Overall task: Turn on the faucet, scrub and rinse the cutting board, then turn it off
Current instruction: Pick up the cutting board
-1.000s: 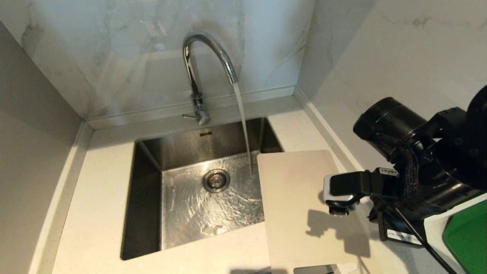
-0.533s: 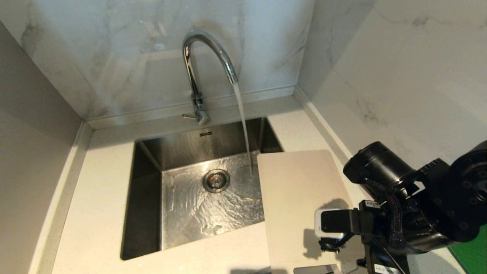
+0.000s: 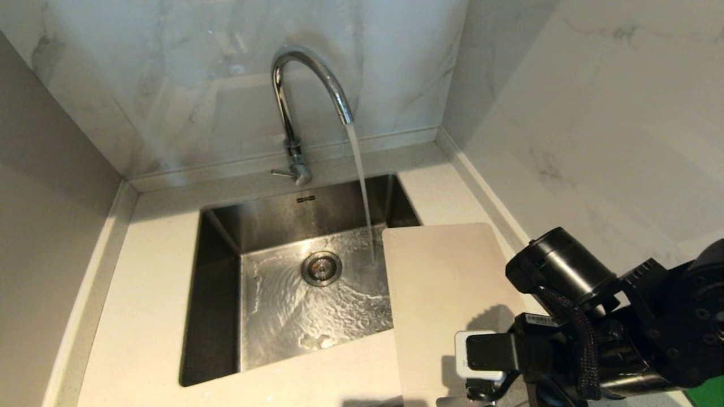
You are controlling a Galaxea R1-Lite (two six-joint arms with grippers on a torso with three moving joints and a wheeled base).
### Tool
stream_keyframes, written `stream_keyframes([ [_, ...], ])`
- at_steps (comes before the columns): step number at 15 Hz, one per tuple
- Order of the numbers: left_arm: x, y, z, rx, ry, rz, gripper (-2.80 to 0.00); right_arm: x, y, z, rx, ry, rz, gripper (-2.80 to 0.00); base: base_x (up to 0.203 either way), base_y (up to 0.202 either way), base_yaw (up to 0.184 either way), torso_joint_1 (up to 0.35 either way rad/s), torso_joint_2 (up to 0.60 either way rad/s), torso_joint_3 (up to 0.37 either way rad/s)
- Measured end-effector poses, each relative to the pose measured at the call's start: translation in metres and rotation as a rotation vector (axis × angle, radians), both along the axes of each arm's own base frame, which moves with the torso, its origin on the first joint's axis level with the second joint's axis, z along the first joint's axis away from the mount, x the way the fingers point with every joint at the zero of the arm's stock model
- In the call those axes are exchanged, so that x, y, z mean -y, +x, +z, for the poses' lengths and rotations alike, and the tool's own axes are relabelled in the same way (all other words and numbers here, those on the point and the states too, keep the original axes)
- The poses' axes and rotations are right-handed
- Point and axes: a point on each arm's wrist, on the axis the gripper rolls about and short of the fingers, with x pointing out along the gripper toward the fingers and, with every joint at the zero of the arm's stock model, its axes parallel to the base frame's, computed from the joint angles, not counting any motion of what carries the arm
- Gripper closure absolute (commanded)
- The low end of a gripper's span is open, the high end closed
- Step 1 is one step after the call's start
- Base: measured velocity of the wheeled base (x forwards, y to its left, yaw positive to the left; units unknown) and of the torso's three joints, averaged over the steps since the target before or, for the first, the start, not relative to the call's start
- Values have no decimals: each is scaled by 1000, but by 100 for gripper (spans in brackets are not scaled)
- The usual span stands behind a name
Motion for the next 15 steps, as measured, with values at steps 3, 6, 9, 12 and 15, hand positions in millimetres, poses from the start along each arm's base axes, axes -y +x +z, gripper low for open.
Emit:
stream_keyframes([
  [3, 0, 0, 0, 0, 0, 0, 0, -1, 0, -10, -10, -1, 87, -280, 0, 0, 0, 0, 0, 0],
  [6, 0, 0, 0, 0, 0, 0, 0, 0, -2, -25, -25, -26, 151, -280, 0, 0, 0, 0, 0, 0],
  [9, 0, 0, 0, 0, 0, 0, 0, -3, 4, -43, -14, -27, 171, -280, 0, 0, 0, 0, 0, 0],
  [12, 0, 0, 0, 0, 0, 1, 0, -3, 4, -60, -9, -51, 161, -280, 0, 0, 0, 0, 0, 0],
  [15, 0, 0, 0, 0, 0, 0, 0, -4, 7, -73, -6, -53, 159, -280, 0, 0, 0, 0, 0, 0],
])
